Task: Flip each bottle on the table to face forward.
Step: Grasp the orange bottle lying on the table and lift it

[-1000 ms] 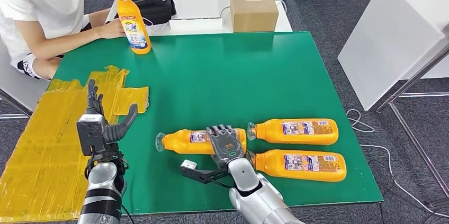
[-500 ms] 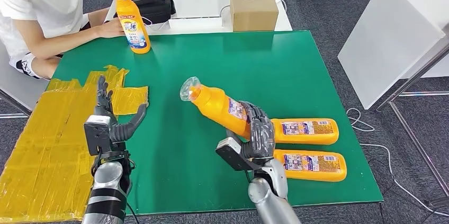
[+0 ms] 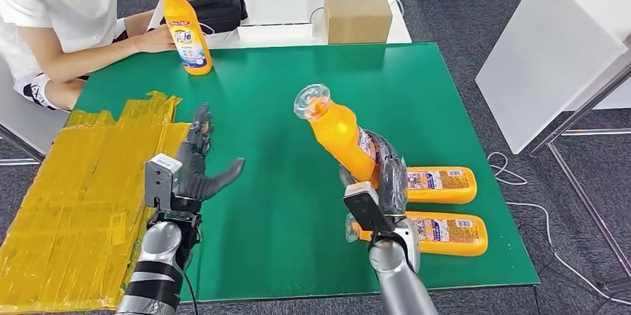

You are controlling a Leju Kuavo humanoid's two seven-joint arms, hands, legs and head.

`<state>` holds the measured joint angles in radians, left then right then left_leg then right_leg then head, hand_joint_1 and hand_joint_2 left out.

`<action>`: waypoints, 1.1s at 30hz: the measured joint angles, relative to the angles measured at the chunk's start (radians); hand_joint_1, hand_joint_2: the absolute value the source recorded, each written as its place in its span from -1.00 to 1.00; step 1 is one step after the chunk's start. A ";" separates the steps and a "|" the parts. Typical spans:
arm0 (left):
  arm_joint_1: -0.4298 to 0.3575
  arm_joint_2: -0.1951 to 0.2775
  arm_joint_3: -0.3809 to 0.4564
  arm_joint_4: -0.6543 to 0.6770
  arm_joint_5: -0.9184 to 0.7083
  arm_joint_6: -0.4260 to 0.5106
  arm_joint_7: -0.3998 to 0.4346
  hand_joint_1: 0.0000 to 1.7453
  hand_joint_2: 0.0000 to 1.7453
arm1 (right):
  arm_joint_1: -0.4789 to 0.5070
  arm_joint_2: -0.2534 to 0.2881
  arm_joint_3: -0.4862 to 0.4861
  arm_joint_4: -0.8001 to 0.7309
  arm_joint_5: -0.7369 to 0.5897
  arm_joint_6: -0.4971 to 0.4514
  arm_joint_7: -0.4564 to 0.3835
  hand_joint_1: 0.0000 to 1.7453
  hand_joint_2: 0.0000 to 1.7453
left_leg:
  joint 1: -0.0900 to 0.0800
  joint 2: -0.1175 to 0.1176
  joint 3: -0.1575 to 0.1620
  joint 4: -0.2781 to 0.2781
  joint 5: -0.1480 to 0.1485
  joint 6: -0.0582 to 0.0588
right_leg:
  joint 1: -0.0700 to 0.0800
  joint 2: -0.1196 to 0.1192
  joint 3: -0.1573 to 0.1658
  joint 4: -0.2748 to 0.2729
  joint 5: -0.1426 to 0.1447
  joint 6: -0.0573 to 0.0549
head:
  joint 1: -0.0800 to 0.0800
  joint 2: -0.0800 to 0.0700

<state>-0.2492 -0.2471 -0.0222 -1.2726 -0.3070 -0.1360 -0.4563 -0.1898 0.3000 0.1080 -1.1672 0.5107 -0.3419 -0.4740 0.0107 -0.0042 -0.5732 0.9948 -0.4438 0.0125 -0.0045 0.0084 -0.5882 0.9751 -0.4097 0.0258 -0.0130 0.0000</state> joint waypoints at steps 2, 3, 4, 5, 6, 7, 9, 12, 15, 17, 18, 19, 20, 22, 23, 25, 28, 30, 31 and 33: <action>-0.020 0.019 -0.037 0.027 0.015 -0.075 0.000 -1.00 1.00 | -0.012 -0.001 -0.021 0.006 -0.121 0.147 -0.041 1.00 1.00 | 0.000 0.000 0.000 0.000 0.000 0.000 | 0.000 0.000 0.000 0.000 0.000 0.000 | 0.000 0.000; -0.034 0.027 -0.056 0.044 0.025 -0.098 0.000 -1.00 1.00 | -0.023 -0.002 -0.033 0.014 -0.163 0.209 -0.060 1.00 1.00 | 0.000 0.000 0.000 0.000 0.000 0.000 | 0.000 0.000 0.000 0.000 0.000 0.000 | 0.000 0.000; -0.049 0.033 -0.073 0.061 0.033 -0.113 0.001 -1.00 1.00 | -0.035 -0.003 -0.045 0.023 -0.187 0.254 -0.077 1.00 1.00 | 0.000 0.000 0.000 0.000 0.000 0.000 | 0.000 0.000 0.000 0.000 0.001 0.000 | 0.000 0.000; -0.064 0.039 -0.090 0.078 0.041 -0.124 0.001 -1.00 1.00 | -0.047 -0.003 -0.055 0.034 -0.203 0.290 -0.091 1.00 1.00 | 0.000 0.000 0.000 0.000 0.000 0.000 | 0.000 0.000 0.000 0.000 0.001 0.000 | 0.000 0.000; -0.079 0.043 -0.104 0.094 0.049 -0.130 0.002 -1.00 1.00 | -0.060 -0.004 -0.065 0.046 -0.214 0.320 -0.102 1.00 1.00 | 0.000 0.000 0.000 0.000 0.000 0.000 | 0.000 0.000 0.000 0.000 0.001 0.000 | 0.000 0.000; -0.093 0.047 -0.117 0.110 0.056 -0.135 0.004 -1.00 1.00 | -0.072 -0.004 -0.073 0.058 -0.225 0.348 -0.108 1.00 1.00 | 0.000 0.000 0.000 0.000 0.000 0.000 | 0.000 0.000 0.000 0.000 0.001 0.000 | 0.000 0.000; -0.125 0.053 -0.139 0.149 0.069 -0.139 0.013 -1.00 1.00 | -0.097 -0.004 -0.086 0.088 -0.242 0.403 -0.119 1.00 1.00 | 0.000 0.000 0.000 0.000 0.001 0.000 | 0.000 0.000 0.000 0.000 0.001 0.000 | 0.000 0.000; -0.177 0.057 -0.160 0.213 0.092 -0.137 0.030 -1.00 1.00 | -0.136 0.001 -0.094 0.145 -0.233 0.445 -0.127 1.00 1.00 | 0.000 0.000 0.000 0.000 0.001 0.000 | 0.000 0.000 0.000 0.001 0.001 0.000 | 0.000 0.000; -0.216 0.059 -0.167 0.264 0.120 -0.143 0.034 -1.00 1.00 | -0.165 0.012 -0.094 0.194 -0.218 0.457 -0.134 1.00 1.00 | 0.000 0.000 0.000 0.000 0.001 0.000 | 0.000 0.000 0.000 0.001 0.001 0.000 | 0.000 0.000; -0.230 0.060 -0.167 0.285 0.137 -0.149 0.034 -1.00 1.00 | -0.176 0.022 -0.092 0.221 -0.212 0.462 -0.137 1.00 1.00 | 0.000 0.000 0.000 0.000 0.001 0.000 | 0.000 0.000 0.000 0.001 0.001 0.000 | 0.000 0.000; -0.235 0.061 -0.167 0.294 0.145 -0.151 0.034 -1.00 1.00 | -0.181 0.026 -0.089 0.232 -0.209 0.464 -0.138 1.00 1.00 | 0.000 0.000 0.000 0.000 0.001 0.000 | 0.000 0.000 0.000 0.001 0.001 0.000 | 0.000 0.000; -0.239 0.061 -0.167 0.301 0.152 -0.152 0.034 -1.00 1.00 | -0.185 0.031 -0.086 0.242 -0.205 0.466 -0.140 1.00 1.00 | 0.000 0.000 -0.001 0.000 0.001 0.000 | 0.000 0.000 0.000 0.001 0.001 0.000 | 0.000 0.000; -0.241 0.062 -0.167 0.306 0.156 -0.152 0.034 -1.00 1.00 | -0.188 0.036 -0.082 0.251 -0.203 0.466 -0.141 1.00 1.00 | 0.000 0.000 -0.001 0.000 0.001 0.000 | 0.000 0.000 0.000 0.001 0.001 0.000 | 0.000 0.000; -0.244 0.063 -0.167 0.315 0.162 -0.152 0.034 -1.00 1.00 | -0.193 0.044 -0.073 0.265 -0.200 0.467 -0.142 1.00 1.00 | 0.000 0.000 -0.001 0.000 0.001 0.000 | 0.000 0.000 0.000 0.001 0.001 0.000 | 0.000 0.000; -0.245 0.063 -0.167 0.319 0.163 -0.152 0.034 -1.00 1.00 | -0.194 0.047 -0.070 0.270 -0.199 0.468 -0.142 1.00 1.00 | 0.000 0.000 -0.001 0.000 0.001 0.000 | 0.000 0.000 0.000 0.001 0.001 0.000 | 0.000 0.000; -0.246 0.064 -0.167 0.325 0.165 -0.152 0.034 -1.00 1.00 | -0.197 0.052 -0.067 0.280 -0.198 0.468 -0.142 1.00 1.00 | 0.000 0.000 -0.001 0.000 0.001 0.000 | 0.000 0.000 0.000 0.001 0.001 0.000 | 0.000 0.000; -0.247 0.066 -0.167 0.334 0.165 -0.152 0.034 -1.00 1.00 | -0.200 0.056 -0.066 0.292 -0.198 0.468 -0.142 1.00 1.00 | 0.000 0.000 -0.001 0.000 0.001 0.000 | 0.000 0.000 0.000 0.001 0.001 0.000 | 0.000 0.000; -0.247 0.067 -0.167 0.338 0.165 -0.152 0.034 -1.00 1.00 | -0.201 0.056 -0.066 0.298 -0.198 0.468 -0.142 1.00 1.00 | 0.000 0.000 -0.001 0.000 0.001 0.000 | 0.000 0.000 0.000 0.001 0.001 0.000 | 0.000 0.000; -0.247 0.067 -0.167 0.339 0.165 -0.152 0.034 -1.00 1.00 | -0.202 0.056 -0.066 0.300 -0.198 0.468 -0.142 1.00 1.00 | 0.000 0.000 -0.001 0.000 0.001 0.000 | 0.000 0.000 0.000 0.001 0.001 0.000 | 0.000 0.000; -0.248 0.068 -0.167 0.341 0.165 -0.152 0.034 -1.00 1.00 | -0.202 0.056 -0.066 0.304 -0.198 0.468 -0.142 1.00 1.00 | 0.000 0.000 -0.001 0.000 0.001 0.000 | 0.000 0.000 0.000 0.001 0.001 0.000 | 0.000 0.000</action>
<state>-0.4967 -0.1794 -0.1892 -0.9313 -0.1419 -0.2876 -0.4220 -0.3915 0.3563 0.0420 -0.8632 0.3131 0.1259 -0.6160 0.0106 -0.0042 -0.5742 0.9952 -0.4432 0.0126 -0.0046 0.0084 -0.5883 0.9758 -0.4091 0.0263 -0.0130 0.0000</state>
